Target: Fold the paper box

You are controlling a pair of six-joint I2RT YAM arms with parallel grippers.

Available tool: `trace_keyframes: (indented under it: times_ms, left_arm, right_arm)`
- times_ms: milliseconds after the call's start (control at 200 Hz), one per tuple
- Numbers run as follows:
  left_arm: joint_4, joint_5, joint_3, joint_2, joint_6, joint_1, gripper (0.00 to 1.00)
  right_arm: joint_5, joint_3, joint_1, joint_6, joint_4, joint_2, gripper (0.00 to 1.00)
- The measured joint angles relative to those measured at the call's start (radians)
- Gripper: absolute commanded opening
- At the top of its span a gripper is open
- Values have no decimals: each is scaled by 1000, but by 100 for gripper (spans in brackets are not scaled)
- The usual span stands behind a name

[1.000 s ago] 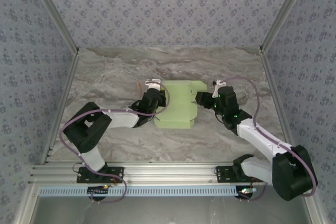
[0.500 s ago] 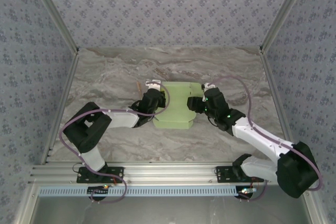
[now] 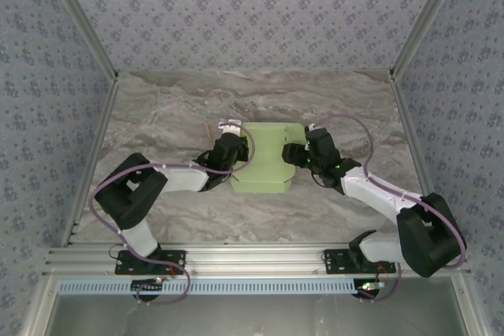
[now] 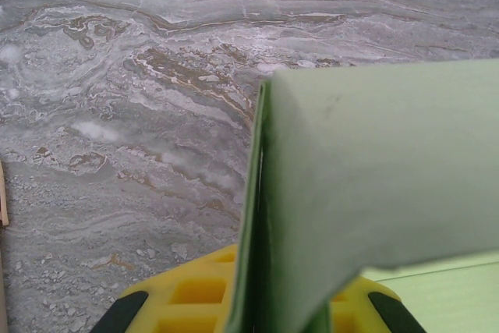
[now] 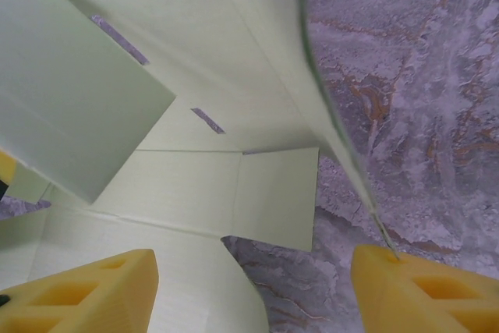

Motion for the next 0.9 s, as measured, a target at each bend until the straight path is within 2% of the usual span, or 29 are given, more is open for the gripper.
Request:
trace_keyframes:
  times_ms: [295,899]
  left_arm:
    - [0,0,0,0,0,0,2]
    - [2,-1,0,0,-5,1,2]
  right_arm:
    - [-48,2,-15,0,72,52,68]
    - [-111,3,34,-71,171,62,49]
